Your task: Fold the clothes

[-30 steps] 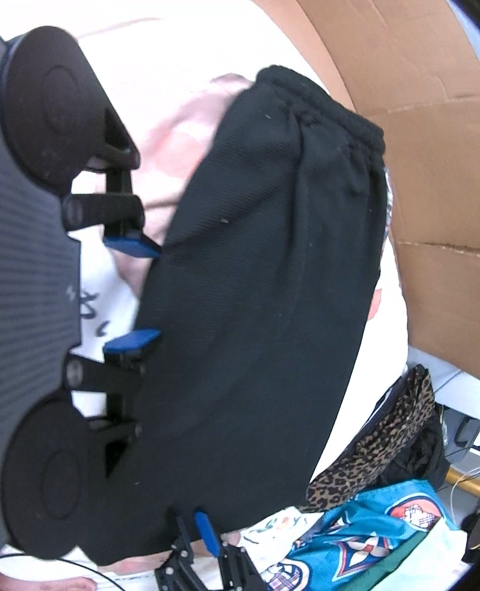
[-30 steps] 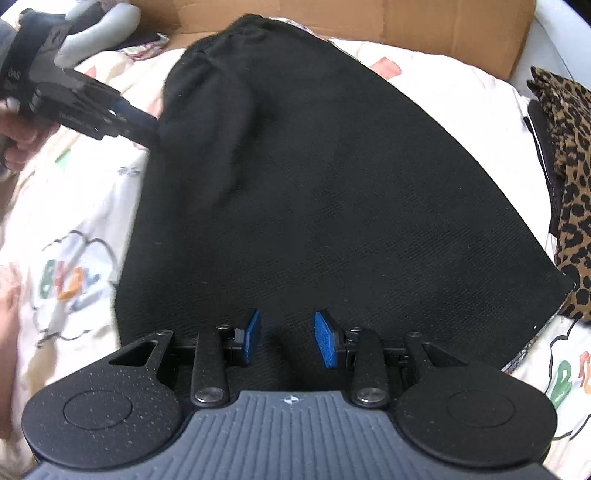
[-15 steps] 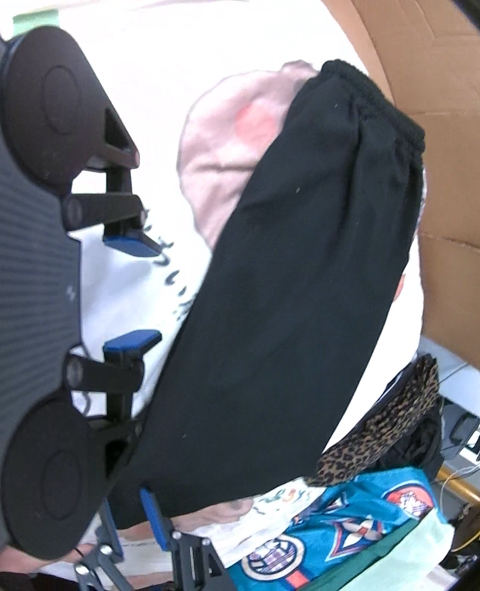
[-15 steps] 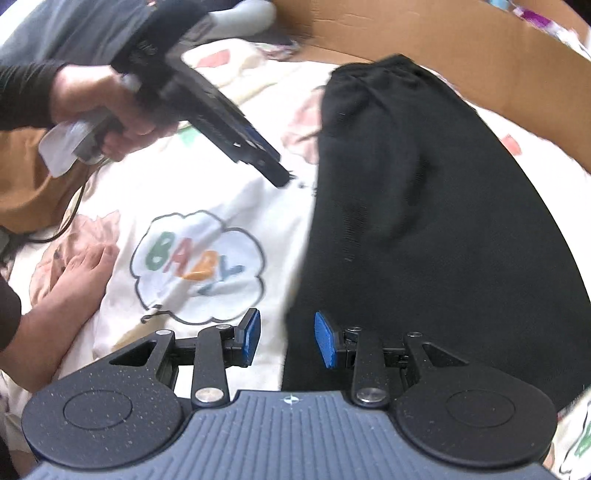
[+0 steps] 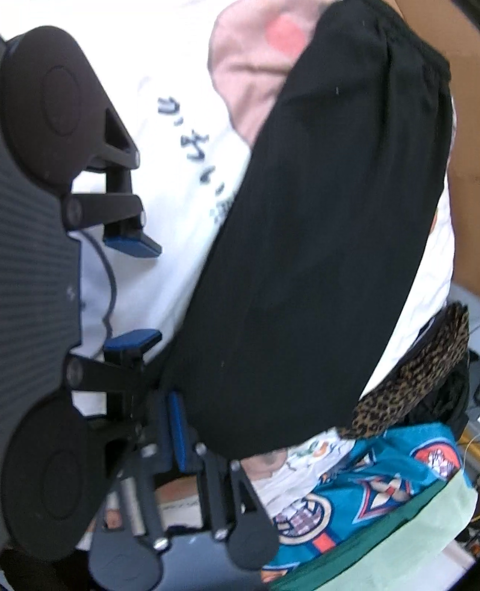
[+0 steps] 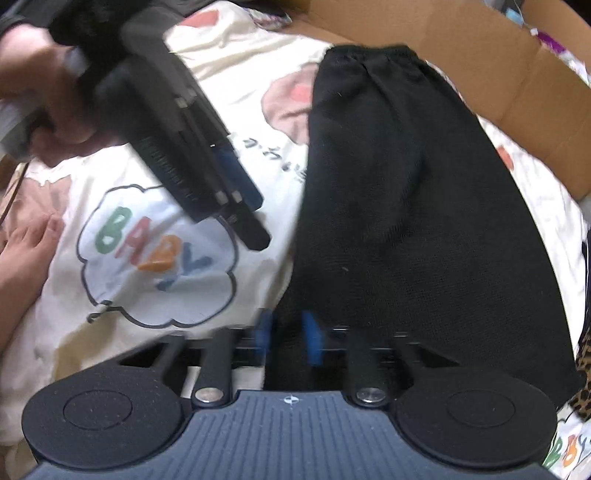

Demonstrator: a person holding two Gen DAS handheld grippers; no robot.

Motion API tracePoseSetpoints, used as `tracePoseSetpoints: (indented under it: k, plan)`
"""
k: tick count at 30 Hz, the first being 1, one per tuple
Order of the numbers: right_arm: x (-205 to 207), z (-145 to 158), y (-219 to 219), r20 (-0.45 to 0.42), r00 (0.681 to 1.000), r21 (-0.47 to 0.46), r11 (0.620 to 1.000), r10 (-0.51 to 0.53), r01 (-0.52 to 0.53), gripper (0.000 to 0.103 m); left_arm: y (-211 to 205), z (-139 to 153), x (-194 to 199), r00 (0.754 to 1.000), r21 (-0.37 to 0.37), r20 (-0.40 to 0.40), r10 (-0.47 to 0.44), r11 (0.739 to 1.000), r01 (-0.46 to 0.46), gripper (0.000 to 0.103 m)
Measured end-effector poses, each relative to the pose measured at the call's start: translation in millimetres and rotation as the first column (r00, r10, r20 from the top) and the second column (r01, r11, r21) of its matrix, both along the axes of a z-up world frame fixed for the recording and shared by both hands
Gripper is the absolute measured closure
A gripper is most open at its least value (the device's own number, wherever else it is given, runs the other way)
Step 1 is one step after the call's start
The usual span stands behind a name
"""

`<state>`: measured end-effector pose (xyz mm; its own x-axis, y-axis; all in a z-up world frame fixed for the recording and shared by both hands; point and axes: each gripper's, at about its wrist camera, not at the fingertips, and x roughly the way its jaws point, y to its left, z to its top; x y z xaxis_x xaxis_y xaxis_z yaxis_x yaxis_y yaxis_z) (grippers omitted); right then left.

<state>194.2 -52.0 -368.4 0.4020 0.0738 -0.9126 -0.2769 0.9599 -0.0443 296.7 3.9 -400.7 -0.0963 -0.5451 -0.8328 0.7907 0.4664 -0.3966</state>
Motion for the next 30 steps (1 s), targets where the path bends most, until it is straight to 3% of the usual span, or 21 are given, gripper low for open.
tracePoseSetpoints:
  k: [3, 13, 23, 26, 28, 30]
  plan:
    - [1, 6, -13, -0.002, 1.0, 0.037, 0.999, -0.024, 0.024, 0.101, -6, 3, -6, 0.999, -0.014, 0.01, -0.032, 0.999, 0.032, 0.052]
    - [9, 19, -54, -0.03, 0.99, 0.188, 0.972, -0.14, 0.143, 0.102, -26, -2, -19, 0.996, -0.008, -0.017, -0.083, 0.997, 0.083, 0.044]
    - [10, 15, -86, -0.024, 0.983, 0.216, 0.959, -0.185, 0.185, 0.103, -49, -8, -29, 0.993, 0.006, -0.048, -0.105, 0.994, 0.106, 0.045]
    - [11, 12, -95, -0.027, 0.98, 0.217, 0.956, -0.197, 0.198, 0.103, -54, -10, -33, 0.994, 0.03, -0.019, -0.109, 0.994, 0.11, 0.054]
    - [12, 9, -101, -0.027, 0.979, 0.213, 0.956, -0.201, 0.202, 0.103, -53, -13, -33, 0.995, 0.046, -0.021, -0.095, 0.994, 0.096, 0.072]
    - [14, 4, -108, -0.035, 0.977, 0.219, 0.953, -0.208, 0.211, 0.103, -49, -14, -32, 0.996, 0.049, -0.036, -0.076, 0.996, 0.077, 0.082]
